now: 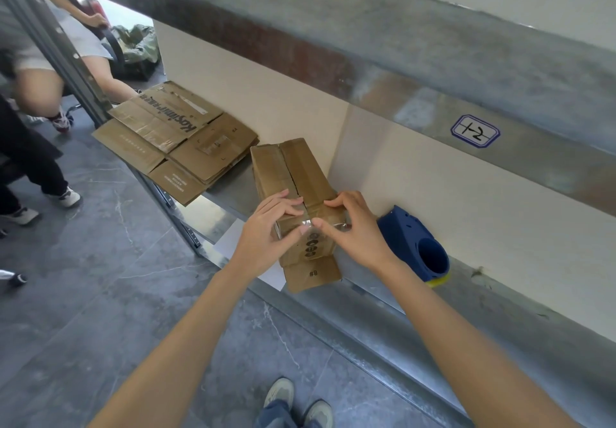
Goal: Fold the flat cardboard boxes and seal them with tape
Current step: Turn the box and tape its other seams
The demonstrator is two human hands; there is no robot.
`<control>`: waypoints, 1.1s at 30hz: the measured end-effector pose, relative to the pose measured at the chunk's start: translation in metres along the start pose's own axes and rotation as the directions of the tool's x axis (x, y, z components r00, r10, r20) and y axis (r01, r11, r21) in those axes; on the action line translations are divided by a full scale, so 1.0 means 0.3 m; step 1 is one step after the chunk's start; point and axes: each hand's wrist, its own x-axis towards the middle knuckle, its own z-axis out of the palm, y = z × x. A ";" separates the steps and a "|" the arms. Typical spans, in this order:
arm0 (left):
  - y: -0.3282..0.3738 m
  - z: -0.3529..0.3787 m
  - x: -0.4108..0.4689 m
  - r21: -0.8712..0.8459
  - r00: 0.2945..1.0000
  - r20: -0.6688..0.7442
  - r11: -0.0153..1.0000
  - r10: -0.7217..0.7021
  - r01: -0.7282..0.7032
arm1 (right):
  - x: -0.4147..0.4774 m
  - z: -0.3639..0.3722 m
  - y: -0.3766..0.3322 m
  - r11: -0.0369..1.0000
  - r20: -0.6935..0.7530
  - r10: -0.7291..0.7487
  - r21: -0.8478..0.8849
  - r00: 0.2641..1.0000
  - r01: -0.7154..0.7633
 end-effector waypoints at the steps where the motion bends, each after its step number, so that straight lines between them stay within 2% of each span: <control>1: 0.004 0.003 0.001 0.005 1.000 -0.018 1.000 -0.005 0.005 | 0.001 0.004 -0.003 1.000 -0.019 0.002 0.008 1.000 -0.002; 3: 0.004 0.001 -0.001 0.000 1.000 -0.027 1.000 -0.011 0.011 | 0.005 -0.001 -0.007 1.000 -0.025 0.001 0.026 1.000 -0.001; 11: -0.033 -0.050 0.004 -0.038 0.995 0.096 0.999 -0.003 0.006 | 0.029 -0.072 0.015 0.999 0.085 -0.008 0.044 0.996 0.004; 18: -0.025 -0.037 0.002 0.002 0.997 0.083 1.000 -0.002 0.001 | 0.021 -0.053 0.016 0.997 0.033 0.008 0.078 0.999 -0.011; 26: -0.012 -0.054 0.012 -0.014 0.999 0.049 1.000 0.014 -0.014 | 0.020 -0.074 -0.003 0.995 0.072 0.024 0.098 0.997 -0.031; 29: -0.019 -0.073 0.011 -0.033 0.996 0.084 0.999 0.001 0.002 | 0.010 -0.096 -0.004 0.991 0.132 0.039 0.122 0.990 -0.056; 33: -0.022 -0.070 0.007 -0.060 0.995 0.096 0.998 -0.032 0.038 | 0.017 -0.101 -0.003 0.990 0.137 0.036 0.127 0.990 -0.053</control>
